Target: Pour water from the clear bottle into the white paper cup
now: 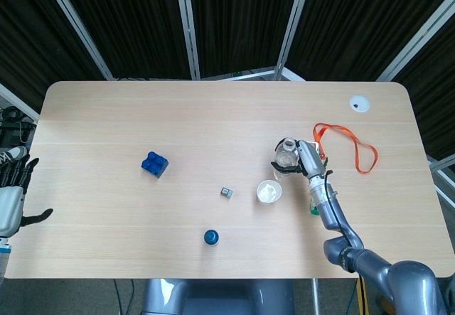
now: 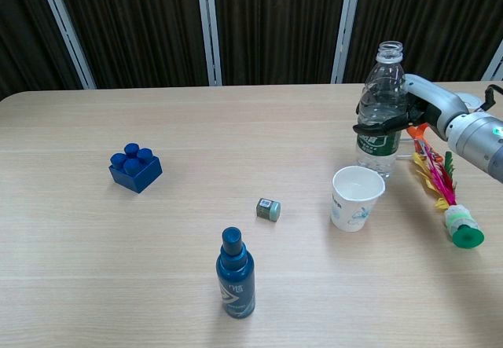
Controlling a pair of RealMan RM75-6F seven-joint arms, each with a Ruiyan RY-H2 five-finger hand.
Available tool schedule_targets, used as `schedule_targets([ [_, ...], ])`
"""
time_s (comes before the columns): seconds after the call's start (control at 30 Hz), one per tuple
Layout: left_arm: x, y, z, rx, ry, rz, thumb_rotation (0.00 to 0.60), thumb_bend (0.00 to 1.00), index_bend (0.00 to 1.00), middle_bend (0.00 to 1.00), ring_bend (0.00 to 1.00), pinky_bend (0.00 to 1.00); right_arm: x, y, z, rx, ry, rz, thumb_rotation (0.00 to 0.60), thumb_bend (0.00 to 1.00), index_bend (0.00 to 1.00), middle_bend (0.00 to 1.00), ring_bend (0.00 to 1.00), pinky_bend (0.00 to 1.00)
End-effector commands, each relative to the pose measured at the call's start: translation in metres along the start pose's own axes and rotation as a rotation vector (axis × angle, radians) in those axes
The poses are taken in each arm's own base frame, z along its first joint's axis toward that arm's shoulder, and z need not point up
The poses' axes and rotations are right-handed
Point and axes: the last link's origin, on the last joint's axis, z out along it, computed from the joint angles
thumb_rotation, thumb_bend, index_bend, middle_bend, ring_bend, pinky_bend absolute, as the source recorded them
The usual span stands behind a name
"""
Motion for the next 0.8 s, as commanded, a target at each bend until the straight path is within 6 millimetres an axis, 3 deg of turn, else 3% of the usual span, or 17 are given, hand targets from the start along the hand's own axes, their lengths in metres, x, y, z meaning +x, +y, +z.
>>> schedule_targets([
  [0.03, 0.0, 0.0, 0.0, -0.001, -0.001, 0.0, 0.6, 0.0, 0.0, 0.0, 0.0, 0.0, -0.001, 0.001, 0.0, 0.005, -0.002, -0.004, 0.6, 0.36, 0.49, 0.6, 0.56, 0.55],
  [0.23, -0.001, 0.001, 0.0, -0.003, -0.005, 0.001, 0.6, 0.0, 0.0, 0.0, 0.0, 0.0, -0.001, 0.005, -0.001, -0.006, -0.009, -0.002, 0.6, 0.06, 0.26, 0.41, 0.39, 0.55],
  [0.3, -0.001, 0.001, 0.0, -0.004, -0.006, 0.001, 0.6, 0.0, 0.0, 0.0, 0.0, 0.0, 0.0, 0.006, -0.001, -0.009, -0.009, 0.001, 0.6, 0.01, 0.22, 0.36, 0.32, 0.55],
  [0.6, -0.001, 0.001, -0.001, -0.005, -0.005, -0.001, 0.6, 0.0, 0.0, 0.0, 0.0, 0.0, 0.002, 0.009, -0.005, -0.003, -0.019, 0.008, 0.6, 0.0, 0.05, 0.2, 0.15, 0.32],
  [0.8, 0.0, 0.002, -0.001, -0.01, -0.004, -0.001, 0.6, 0.0, 0.0, 0.0, 0.0, 0.0, 0.005, 0.011, -0.008, 0.003, -0.031, 0.029, 0.6, 0.0, 0.03, 0.19, 0.13, 0.3],
])
